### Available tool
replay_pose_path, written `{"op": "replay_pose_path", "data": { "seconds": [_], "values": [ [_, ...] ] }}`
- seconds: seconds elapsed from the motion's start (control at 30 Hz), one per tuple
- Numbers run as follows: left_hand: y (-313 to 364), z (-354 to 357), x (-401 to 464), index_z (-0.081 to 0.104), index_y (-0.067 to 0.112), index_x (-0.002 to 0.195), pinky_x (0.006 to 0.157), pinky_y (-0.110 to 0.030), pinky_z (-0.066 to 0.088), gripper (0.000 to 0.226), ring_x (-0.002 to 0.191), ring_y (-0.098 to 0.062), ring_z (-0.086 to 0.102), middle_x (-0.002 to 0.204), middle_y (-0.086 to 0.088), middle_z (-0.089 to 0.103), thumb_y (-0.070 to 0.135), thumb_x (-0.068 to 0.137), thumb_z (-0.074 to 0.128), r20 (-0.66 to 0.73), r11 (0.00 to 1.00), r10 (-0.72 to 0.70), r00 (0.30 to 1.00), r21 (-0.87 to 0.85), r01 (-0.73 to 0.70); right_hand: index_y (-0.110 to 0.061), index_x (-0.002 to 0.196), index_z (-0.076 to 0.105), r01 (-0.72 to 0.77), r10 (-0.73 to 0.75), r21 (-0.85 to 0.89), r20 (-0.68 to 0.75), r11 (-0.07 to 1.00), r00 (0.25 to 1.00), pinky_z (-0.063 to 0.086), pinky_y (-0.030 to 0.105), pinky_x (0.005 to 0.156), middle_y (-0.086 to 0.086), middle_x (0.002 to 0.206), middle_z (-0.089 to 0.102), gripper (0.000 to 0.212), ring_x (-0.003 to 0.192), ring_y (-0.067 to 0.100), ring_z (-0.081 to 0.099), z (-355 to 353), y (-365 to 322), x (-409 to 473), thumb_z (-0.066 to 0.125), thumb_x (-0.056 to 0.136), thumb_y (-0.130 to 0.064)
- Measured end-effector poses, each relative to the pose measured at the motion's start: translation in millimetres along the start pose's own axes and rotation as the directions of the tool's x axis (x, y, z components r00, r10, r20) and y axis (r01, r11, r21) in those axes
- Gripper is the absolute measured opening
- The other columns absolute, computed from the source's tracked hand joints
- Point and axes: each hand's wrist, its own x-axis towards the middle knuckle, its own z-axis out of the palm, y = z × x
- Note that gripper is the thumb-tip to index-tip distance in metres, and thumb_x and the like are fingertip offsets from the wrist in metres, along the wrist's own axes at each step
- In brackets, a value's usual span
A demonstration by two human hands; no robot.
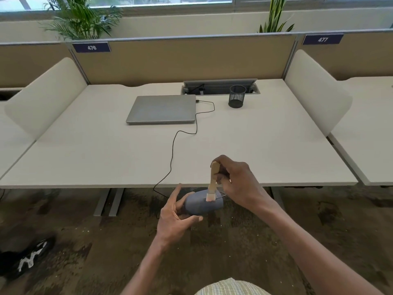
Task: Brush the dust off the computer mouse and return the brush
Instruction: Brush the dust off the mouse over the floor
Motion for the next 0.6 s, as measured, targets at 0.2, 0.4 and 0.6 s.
{"op": "replay_pose_path", "data": {
  "seconds": [0.2,0.4,0.6],
  "values": [
    [-2,-4,1,0.022,0.024,0.155,0.095,-0.037,0.056,0.116,0.116,-0.006,0.065,0.123,0.017,0.064,0.018,0.064,0.094,-0.012,1.000,0.009,1.000,0.020,-0.009,-0.022,0.106,0.056,0.082,-0.083,0.019,0.015,0.996,0.996,0.059,0.030,0.069,-0.001,0.087,0.068,0.029,0.078,0.015,0.068,5,-7,-4,0.065,0.090,0.001],
    [-1,-2,-1,0.022,0.023,0.155,0.094,-0.031,0.056,0.117,0.114,0.001,0.064,0.123,0.019,0.063,0.019,0.063,0.094,-0.011,1.000,-0.003,1.000,0.018,0.003,-0.017,0.107,0.059,0.144,-0.143,0.005,-0.060,0.990,0.988,0.058,0.033,0.068,0.000,0.087,0.070,0.024,0.076,0.016,0.068,6,-9,-1,0.070,0.090,-0.005],
    [0,-1,-2,0.022,0.019,0.155,0.093,-0.028,0.056,0.117,0.114,0.004,0.063,0.122,0.018,0.063,0.014,0.063,0.094,-0.010,1.000,0.000,1.000,0.005,0.000,-0.016,0.108,0.060,0.155,-0.157,-0.037,-0.046,0.987,0.987,0.059,0.037,0.068,0.002,0.087,0.070,0.021,0.075,0.018,0.068,15,-7,3,0.068,0.091,-0.008]
  ]
}}
